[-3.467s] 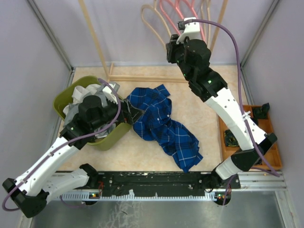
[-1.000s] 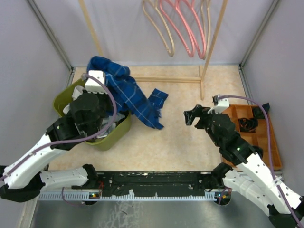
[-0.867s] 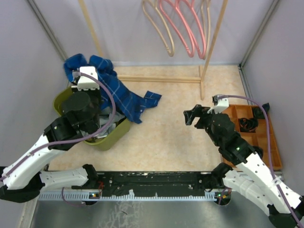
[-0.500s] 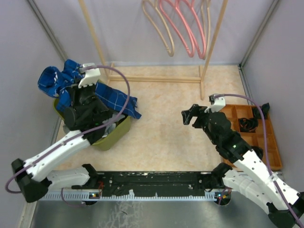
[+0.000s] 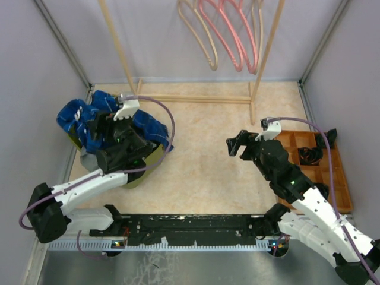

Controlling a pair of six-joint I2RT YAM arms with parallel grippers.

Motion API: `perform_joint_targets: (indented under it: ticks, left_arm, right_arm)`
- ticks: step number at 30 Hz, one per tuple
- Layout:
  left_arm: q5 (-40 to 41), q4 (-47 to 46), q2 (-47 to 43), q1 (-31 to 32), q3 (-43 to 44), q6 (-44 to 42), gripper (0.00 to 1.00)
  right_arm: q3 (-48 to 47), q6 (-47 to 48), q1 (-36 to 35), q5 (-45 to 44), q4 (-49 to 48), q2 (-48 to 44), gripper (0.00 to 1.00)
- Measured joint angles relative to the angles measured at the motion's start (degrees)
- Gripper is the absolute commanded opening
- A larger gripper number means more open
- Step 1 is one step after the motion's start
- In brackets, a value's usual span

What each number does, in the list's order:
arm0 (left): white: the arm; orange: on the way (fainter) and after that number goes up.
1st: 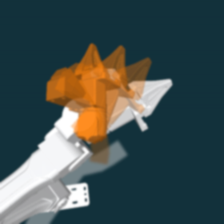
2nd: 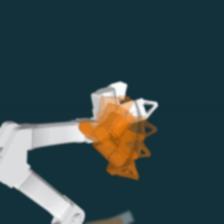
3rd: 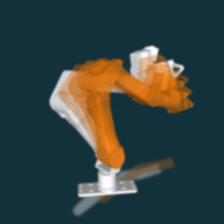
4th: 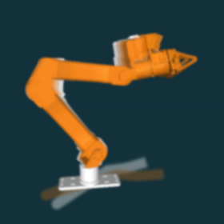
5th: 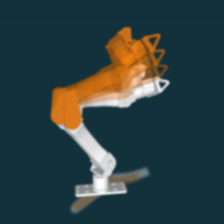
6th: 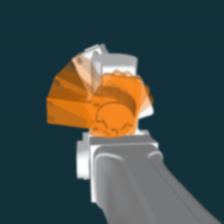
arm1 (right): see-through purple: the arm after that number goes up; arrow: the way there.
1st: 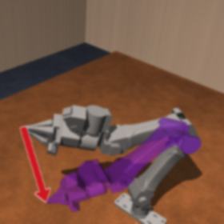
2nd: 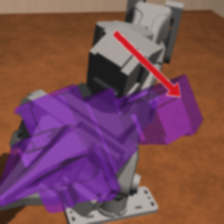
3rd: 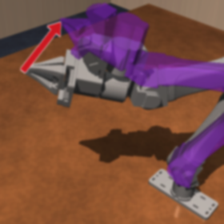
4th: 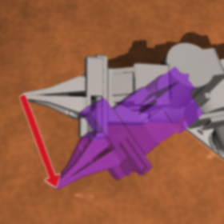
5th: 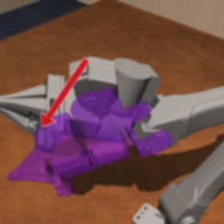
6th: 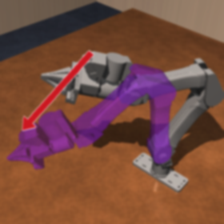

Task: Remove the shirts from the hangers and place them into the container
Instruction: Place the shirt in the bin.

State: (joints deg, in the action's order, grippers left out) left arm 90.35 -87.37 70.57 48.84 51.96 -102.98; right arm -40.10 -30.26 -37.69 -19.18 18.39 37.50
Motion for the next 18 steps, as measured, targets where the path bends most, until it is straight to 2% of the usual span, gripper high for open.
perform_joint_targets:
  ticks: [3,8,18]
  left_arm:
    - [0.0,0.0,-3.8,2.6,-6.7,7.5,0.98]
    - [0.2,-0.1,-8.5,9.0,-13.9,18.1,0.99]
    - [0.2,-0.1,-2.7,21.5,-12.9,28.9,0.99]
  right_arm:
    - [0.0,0.0,0.0,0.0,0.0,0.0,0.86]
    - [0.0,0.0,0.0,0.1,0.0,0.0,0.87]
    - [0.0,-0.6,0.0,1.9,-2.0,1.4,0.88]
